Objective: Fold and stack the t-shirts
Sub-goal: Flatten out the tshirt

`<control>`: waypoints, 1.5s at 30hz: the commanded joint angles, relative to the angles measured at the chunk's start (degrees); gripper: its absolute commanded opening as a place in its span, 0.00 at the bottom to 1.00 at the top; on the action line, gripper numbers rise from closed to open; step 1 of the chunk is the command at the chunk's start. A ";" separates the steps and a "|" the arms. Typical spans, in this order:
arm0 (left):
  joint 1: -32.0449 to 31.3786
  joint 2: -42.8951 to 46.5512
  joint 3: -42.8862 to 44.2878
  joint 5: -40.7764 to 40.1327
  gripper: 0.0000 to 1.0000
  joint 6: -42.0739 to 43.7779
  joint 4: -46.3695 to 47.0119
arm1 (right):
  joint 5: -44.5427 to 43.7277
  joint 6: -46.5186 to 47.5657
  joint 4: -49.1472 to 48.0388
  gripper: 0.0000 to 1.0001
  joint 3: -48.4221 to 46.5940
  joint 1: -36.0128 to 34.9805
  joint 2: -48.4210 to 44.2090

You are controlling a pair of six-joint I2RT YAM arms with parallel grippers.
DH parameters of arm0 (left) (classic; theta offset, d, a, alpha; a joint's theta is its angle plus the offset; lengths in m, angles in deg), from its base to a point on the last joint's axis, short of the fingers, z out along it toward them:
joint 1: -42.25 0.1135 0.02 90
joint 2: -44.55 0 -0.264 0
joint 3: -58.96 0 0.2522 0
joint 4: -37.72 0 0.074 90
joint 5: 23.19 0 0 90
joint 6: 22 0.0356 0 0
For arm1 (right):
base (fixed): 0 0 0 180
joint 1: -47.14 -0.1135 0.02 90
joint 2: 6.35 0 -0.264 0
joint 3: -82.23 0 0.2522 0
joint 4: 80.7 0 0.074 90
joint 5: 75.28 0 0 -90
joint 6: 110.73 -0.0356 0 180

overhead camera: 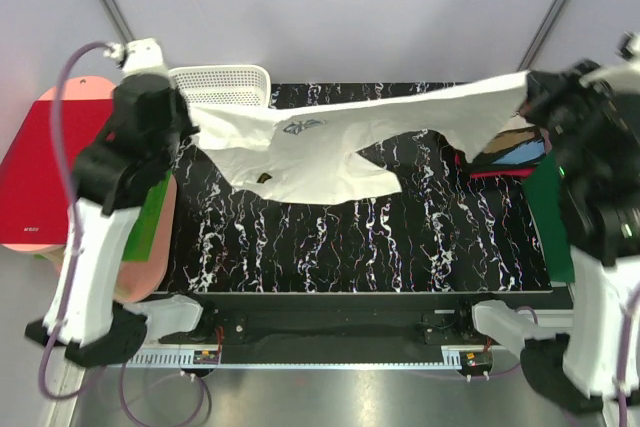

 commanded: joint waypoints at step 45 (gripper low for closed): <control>7.71 -43.64 9.48 27.74 0.00 0.10 17.38 | -0.81 0.58 -28.52 0.00 22.29 0.25 34.84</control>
